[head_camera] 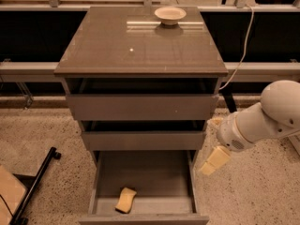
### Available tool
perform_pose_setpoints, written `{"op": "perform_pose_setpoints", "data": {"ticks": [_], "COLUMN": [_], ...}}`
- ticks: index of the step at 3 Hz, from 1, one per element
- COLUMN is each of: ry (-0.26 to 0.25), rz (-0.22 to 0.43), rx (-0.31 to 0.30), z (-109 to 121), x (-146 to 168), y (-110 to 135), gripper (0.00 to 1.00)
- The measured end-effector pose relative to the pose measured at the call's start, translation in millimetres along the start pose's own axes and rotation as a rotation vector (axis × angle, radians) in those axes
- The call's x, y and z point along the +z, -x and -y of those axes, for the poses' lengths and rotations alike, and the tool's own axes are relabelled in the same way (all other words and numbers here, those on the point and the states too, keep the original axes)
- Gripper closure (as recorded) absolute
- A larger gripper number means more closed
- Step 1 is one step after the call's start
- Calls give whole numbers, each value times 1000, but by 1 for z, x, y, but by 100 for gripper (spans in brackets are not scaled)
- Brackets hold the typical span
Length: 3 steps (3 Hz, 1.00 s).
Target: Pick sponge from bottom drawer and place on counter
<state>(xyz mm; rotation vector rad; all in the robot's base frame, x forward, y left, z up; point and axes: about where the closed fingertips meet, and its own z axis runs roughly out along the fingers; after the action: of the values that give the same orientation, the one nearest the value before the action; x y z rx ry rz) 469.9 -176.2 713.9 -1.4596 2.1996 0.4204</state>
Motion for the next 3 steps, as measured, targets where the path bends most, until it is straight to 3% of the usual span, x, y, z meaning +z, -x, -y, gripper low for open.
{"op": "perform_pose_setpoints", "data": {"ticks": [1,3], "ry": [26,69], "rz": [35,157], "rx": [30,45], "z": [-13,-11], "x": [36,179], "y": [-7,-41], "gripper": [0,0]}}
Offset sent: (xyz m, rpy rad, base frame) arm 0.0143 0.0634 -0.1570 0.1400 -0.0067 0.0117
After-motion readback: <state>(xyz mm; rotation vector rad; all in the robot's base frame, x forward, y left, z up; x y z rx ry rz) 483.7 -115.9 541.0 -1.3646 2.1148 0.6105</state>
